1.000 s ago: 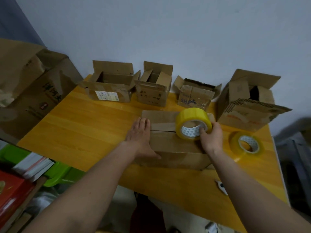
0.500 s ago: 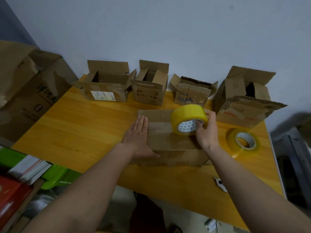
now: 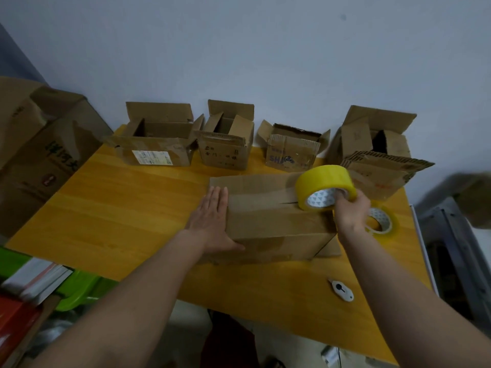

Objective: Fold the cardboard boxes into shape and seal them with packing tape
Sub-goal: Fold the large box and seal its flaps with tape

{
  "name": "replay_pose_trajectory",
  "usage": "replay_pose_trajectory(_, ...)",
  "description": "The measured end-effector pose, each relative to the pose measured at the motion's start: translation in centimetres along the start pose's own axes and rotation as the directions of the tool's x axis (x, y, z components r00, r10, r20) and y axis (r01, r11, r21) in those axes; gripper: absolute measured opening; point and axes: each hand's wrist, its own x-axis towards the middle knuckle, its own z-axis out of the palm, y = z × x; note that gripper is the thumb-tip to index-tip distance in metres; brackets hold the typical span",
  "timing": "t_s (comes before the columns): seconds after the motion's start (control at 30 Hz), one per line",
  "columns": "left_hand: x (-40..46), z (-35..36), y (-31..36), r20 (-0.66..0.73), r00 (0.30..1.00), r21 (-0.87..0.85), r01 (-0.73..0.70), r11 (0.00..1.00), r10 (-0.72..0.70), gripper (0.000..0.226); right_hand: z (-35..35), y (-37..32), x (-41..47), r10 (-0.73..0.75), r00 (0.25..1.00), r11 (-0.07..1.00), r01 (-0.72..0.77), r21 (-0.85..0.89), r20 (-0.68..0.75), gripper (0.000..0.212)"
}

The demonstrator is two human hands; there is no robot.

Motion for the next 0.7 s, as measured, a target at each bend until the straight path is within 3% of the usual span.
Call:
replay_pose_trajectory(0.07, 0.3, -0.3, 0.7, 0.024, 1.000, -0.028, 0.016, 0.999, -0.015, 0.152, 0.1, 0.7, -0.2, 0.062, 0.995, 0.997, -0.065, 0.036, 0.077, 0.014)
replay_pose_trajectory(0.17, 0.7, -0.4, 1.8, 0.030, 0.999, -0.057, 0.045, 0.997, -0.043, 0.154, -0.1, 1.1, 0.1, 0.040, 0.992, 0.998, -0.045, 0.041, 0.117, 0.017)
replay_pose_trajectory(0.27, 0.7, 0.0, 1.9, 0.020, 0.998, -0.047, 0.053, 0.998, -0.052, 0.151, -0.7, 1.1, 0.8, -0.063, 0.993, 0.998, 0.060, 0.036, 0.096, 0.008)
replay_pose_trajectory(0.37, 0.6, 0.2, 1.8, 0.018, 0.998, -0.032, 0.055, 0.998, -0.054, 0.150, -1.1, 0.8, 1.3, -0.161, 0.984, 0.986, 0.164, -0.038, 0.072, 0.014)
replay_pose_trajectory(0.5, 0.4, 0.2, 1.7, -0.001, 0.998, -0.033, 0.055, 0.998, -0.055, 0.148, -2.6, 0.1, 2.6, -0.151, 0.987, 0.988, 0.149, -0.041, -0.052, 0.026)
replay_pose_trajectory(0.7, 0.5, 0.2, 2.3, -0.028, 0.998, -0.028, 0.052, 0.998, -0.053, 0.148, -4.4, -0.4, 4.1, -0.241, 0.966, 0.946, 0.212, -0.247, -0.096, 0.036)
